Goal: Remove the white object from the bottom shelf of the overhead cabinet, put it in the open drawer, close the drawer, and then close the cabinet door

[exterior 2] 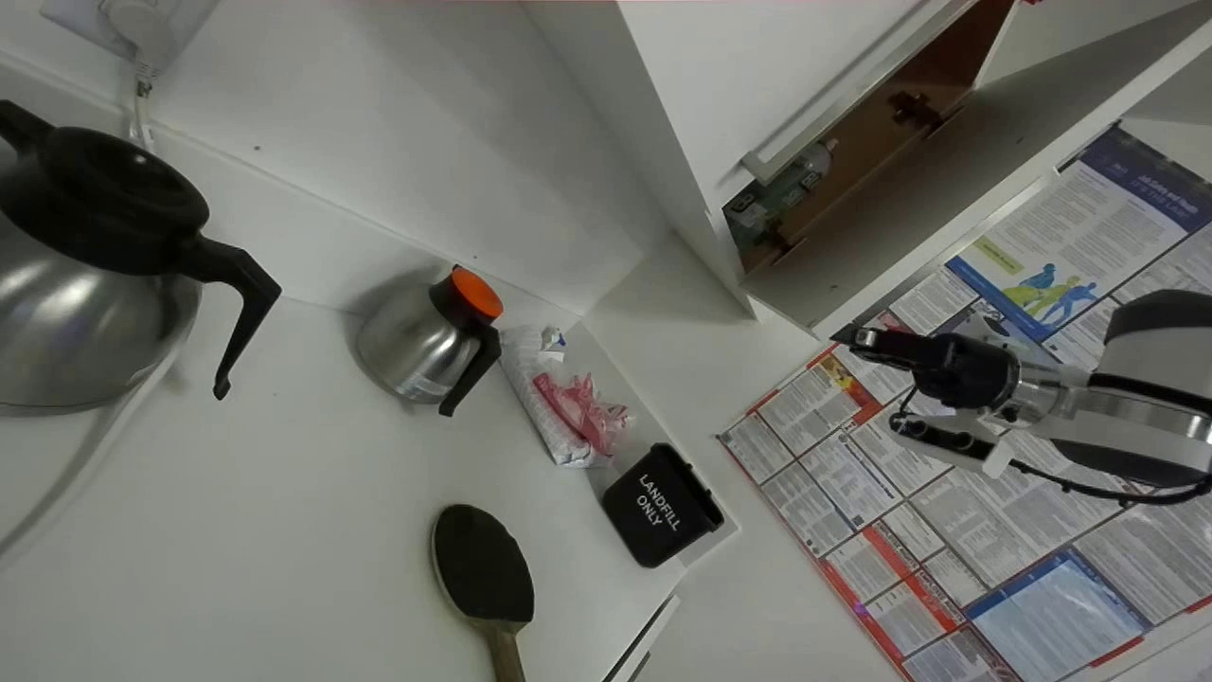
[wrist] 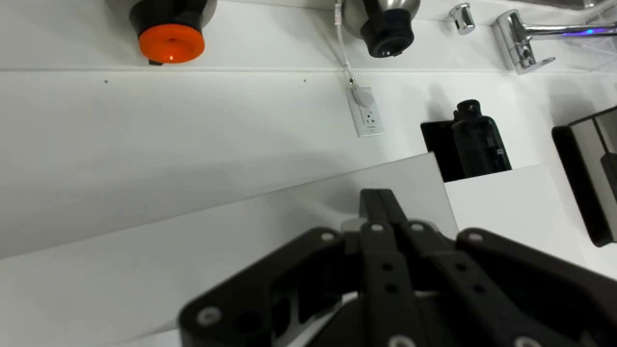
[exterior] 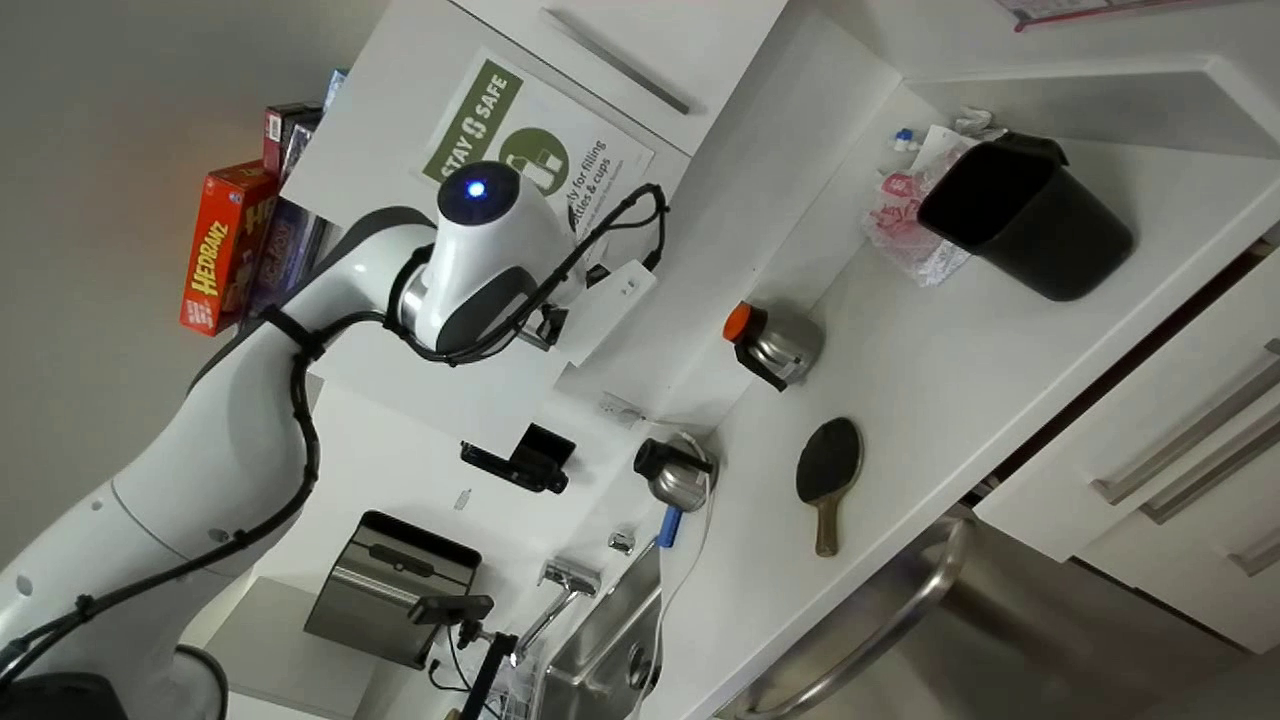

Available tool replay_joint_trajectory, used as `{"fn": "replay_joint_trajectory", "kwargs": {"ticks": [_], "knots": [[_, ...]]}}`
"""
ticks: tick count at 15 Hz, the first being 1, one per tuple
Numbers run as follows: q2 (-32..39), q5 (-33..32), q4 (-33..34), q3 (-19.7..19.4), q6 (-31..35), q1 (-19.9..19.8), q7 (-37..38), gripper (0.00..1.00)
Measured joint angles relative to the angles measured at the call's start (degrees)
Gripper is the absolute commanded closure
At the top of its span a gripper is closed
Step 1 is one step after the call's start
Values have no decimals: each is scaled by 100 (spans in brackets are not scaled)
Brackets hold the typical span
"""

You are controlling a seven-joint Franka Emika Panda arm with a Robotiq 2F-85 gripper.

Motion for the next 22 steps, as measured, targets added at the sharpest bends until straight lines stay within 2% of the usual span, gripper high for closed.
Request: {"fn": "replay_joint_trajectory", "kwargs": {"ticks": [5,7,15,22], "knots": [[-258,372,-425,395,1630,413,-1027,99],[-274,465,-475,476,1996,514,-1173,99],[-275,515,-491,468,2014,533,-1200,100],[199,966,-49,513,2014,727,-1898,100]]}}
